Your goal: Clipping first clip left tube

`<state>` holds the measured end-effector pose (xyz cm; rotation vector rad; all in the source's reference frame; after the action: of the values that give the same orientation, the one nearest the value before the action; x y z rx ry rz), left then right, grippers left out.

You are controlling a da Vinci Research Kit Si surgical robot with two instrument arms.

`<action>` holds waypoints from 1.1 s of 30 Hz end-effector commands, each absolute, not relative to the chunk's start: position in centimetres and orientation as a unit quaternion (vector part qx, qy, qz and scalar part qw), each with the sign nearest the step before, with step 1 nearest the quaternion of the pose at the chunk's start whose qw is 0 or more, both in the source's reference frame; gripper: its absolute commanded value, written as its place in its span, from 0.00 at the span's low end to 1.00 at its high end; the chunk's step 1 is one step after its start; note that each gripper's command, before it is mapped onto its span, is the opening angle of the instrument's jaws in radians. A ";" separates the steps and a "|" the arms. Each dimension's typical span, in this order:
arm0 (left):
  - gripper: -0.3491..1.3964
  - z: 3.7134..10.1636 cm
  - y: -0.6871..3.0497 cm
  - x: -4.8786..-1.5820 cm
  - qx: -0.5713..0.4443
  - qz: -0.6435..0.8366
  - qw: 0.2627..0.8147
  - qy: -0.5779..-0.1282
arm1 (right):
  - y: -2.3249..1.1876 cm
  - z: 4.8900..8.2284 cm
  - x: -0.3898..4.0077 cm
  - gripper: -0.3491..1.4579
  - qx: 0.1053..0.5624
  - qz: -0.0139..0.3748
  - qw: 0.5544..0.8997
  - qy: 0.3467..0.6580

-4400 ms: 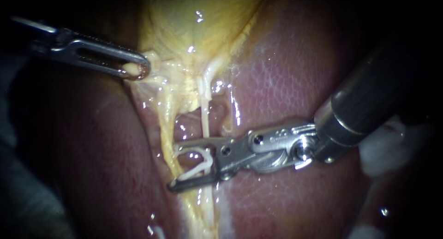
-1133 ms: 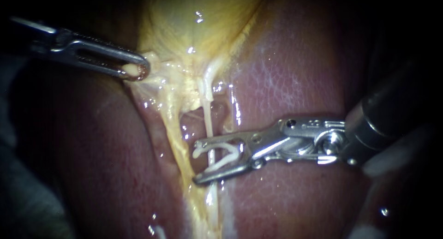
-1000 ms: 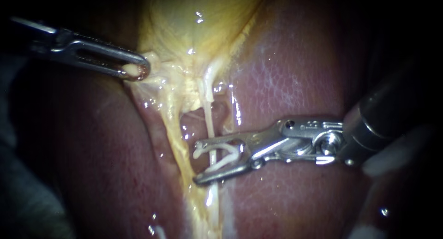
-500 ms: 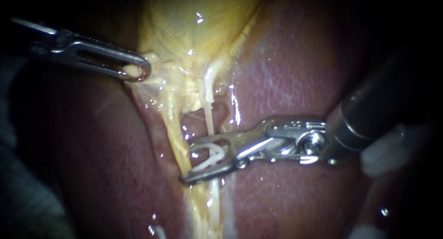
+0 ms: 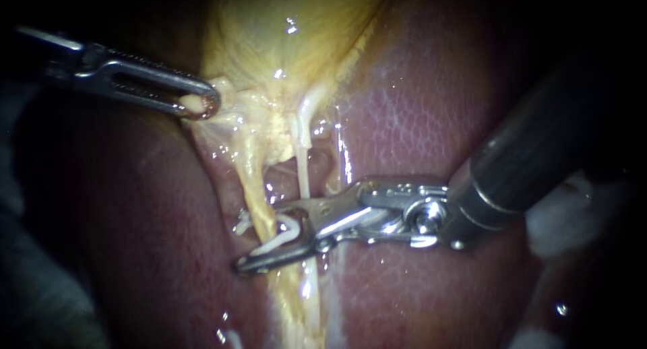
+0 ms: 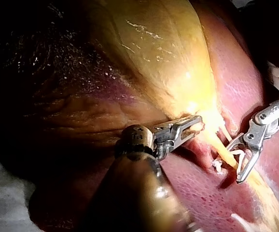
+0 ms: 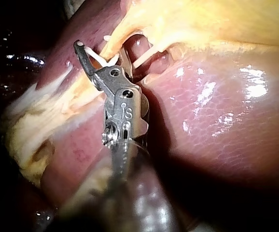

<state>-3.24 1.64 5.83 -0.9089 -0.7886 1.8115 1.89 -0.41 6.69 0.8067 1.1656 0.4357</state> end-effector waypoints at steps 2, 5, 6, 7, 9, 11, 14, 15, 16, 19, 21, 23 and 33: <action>0.00 5.83 1.64 -3.24 -0.370 0.738 0.465 -0.321 | -0.44 6.65 1.90 0.47 0.369 0.197 0.736 0.533; 0.00 5.82 1.63 -3.24 -0.370 0.738 0.465 -0.321 | -0.51 6.58 1.93 0.47 0.370 0.196 0.731 0.539; 0.00 5.82 1.63 -3.24 -0.370 0.738 0.465 -0.321 | -0.53 6.55 1.94 0.47 0.372 0.195 0.729 0.540; 0.00 5.82 1.63 -3.24 -0.370 0.738 0.465 -0.321 | -0.55 6.51 1.95 0.47 0.376 0.192 0.727 0.542; 0.00 5.82 1.63 -3.24 -0.370 0.738 0.465 -0.321 | -0.58 6.44 1.96 0.47 0.382 0.187 0.723 0.544; 0.00 5.82 1.63 -3.24 -0.370 0.738 0.465 -0.321 | -0.62 6.37 1.96 0.47 0.389 0.180 0.719 0.547; 0.00 5.82 1.63 -3.23 -0.370 0.738 0.465 -0.321 | -0.68 6.26 1.95 0.47 0.399 0.169 0.712 0.552; 0.00 5.82 1.63 -3.23 -0.370 0.738 0.465 -0.321 | -0.71 6.22 1.94 0.47 0.402 0.166 0.711 0.553; 0.00 5.82 1.64 -3.23 -0.370 0.738 0.465 -0.321 | -0.73 6.18 1.94 0.47 0.406 0.161 0.710 0.553; 0.00 5.82 1.64 -3.23 -0.370 0.738 0.465 -0.321 | -0.79 6.10 1.95 0.47 0.415 0.149 0.706 0.555; 0.00 5.82 1.64 -3.23 -0.370 0.738 0.465 -0.321 | -0.80 6.06 1.95 0.47 0.420 0.144 0.702 0.557; 0.00 5.82 1.64 -3.23 -0.370 0.738 0.465 -0.321 | -0.80 6.03 1.95 0.46 0.425 0.138 0.701 0.556; 0.00 5.83 1.64 -3.23 -0.370 0.738 0.465 -0.321 | -0.61 5.92 1.92 0.36 0.439 0.154 0.694 0.549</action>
<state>-3.23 1.64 5.82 -0.9090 -0.7886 1.8120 1.91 -0.59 5.92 0.9826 1.2251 0.3464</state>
